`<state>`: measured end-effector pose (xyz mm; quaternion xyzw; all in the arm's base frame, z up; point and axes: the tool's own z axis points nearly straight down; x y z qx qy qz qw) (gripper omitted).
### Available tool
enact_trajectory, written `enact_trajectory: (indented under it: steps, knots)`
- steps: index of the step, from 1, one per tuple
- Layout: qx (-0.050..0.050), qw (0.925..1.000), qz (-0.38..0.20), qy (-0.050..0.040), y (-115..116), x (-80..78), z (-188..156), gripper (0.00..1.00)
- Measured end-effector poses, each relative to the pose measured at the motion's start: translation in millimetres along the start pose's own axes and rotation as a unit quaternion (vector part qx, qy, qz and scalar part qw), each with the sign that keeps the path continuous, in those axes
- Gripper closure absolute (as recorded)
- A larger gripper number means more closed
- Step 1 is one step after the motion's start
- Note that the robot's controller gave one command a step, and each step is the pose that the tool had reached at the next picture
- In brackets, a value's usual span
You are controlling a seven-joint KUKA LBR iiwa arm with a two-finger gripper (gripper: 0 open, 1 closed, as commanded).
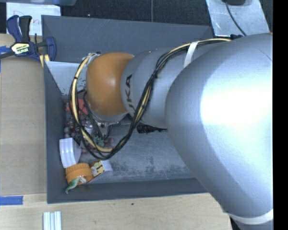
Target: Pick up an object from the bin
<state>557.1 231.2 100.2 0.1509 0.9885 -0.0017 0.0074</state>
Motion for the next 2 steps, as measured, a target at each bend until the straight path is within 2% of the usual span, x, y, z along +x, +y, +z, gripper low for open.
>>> enact_trajectory:
  steps: [1, 2]
  knots:
    - [0.001, 1.0, 0.0, 0.0015, -0.7, -0.2, -46.1, 1.0]
    - [-0.002, 1.0, 0.0, -0.0015, 0.6, -1.9, -72.3, 1.0]
